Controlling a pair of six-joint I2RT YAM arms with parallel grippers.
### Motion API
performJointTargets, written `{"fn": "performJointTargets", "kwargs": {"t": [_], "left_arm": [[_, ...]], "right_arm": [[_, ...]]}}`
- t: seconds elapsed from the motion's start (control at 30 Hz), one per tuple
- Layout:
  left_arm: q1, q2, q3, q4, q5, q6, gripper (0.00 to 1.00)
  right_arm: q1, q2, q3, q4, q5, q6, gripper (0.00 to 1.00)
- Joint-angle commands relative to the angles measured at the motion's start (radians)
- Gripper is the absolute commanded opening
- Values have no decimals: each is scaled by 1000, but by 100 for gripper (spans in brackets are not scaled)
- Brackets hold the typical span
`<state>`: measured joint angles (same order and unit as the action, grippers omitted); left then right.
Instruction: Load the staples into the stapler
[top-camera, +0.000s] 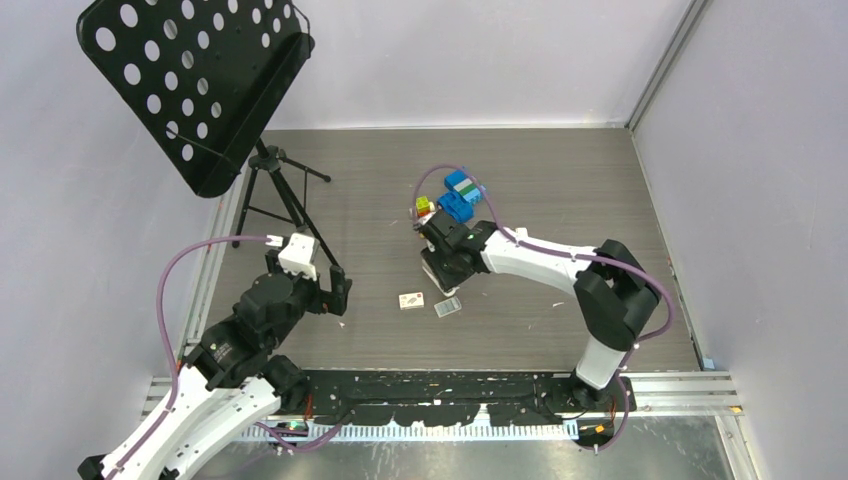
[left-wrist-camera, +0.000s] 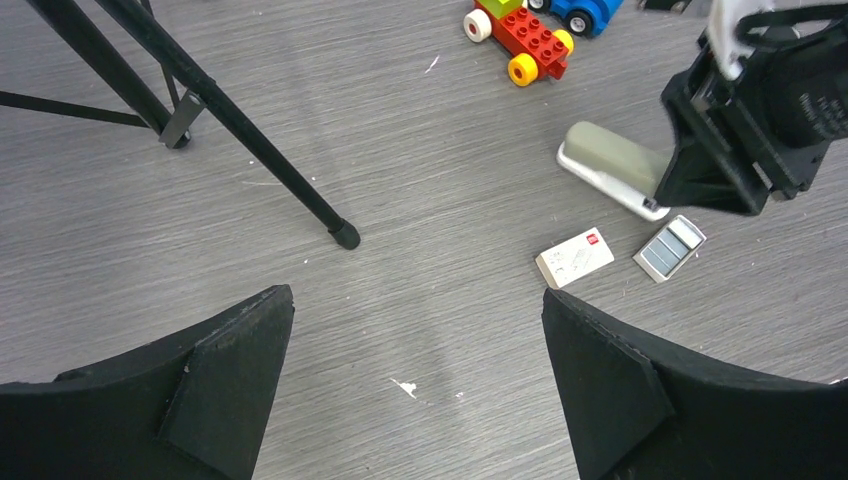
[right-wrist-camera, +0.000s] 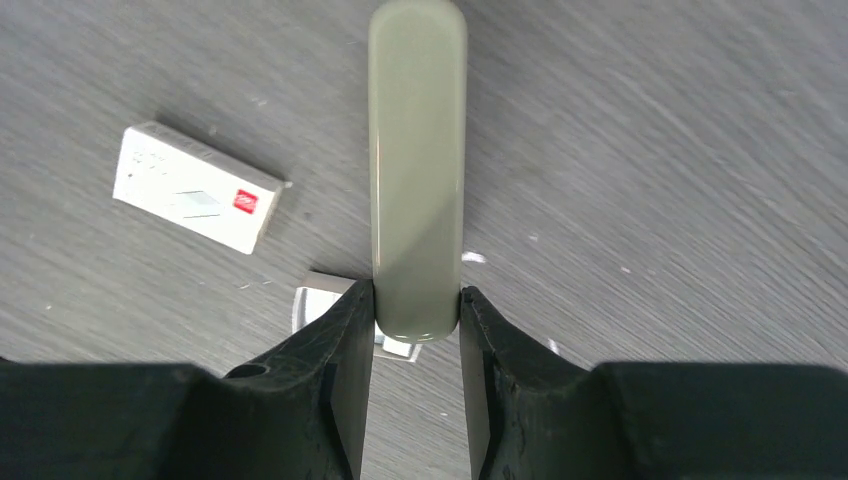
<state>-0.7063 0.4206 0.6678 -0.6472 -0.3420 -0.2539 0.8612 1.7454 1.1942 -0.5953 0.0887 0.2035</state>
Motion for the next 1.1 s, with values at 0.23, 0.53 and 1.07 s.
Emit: {"fn": "performJointTargets", "kwargs": {"t": [0.23,0.53,1.07], "left_arm": [[24,6,-2,39,36,1,97],[35,9,-5,42,38,2,97],[93,-3,-7,50,46,13,97]], "right_arm": [[-232,-191,-101,6,176,70,5],[-390,-194,-175,116,208,127,4],[-426,-236,-163,191,147,149,51]]}}
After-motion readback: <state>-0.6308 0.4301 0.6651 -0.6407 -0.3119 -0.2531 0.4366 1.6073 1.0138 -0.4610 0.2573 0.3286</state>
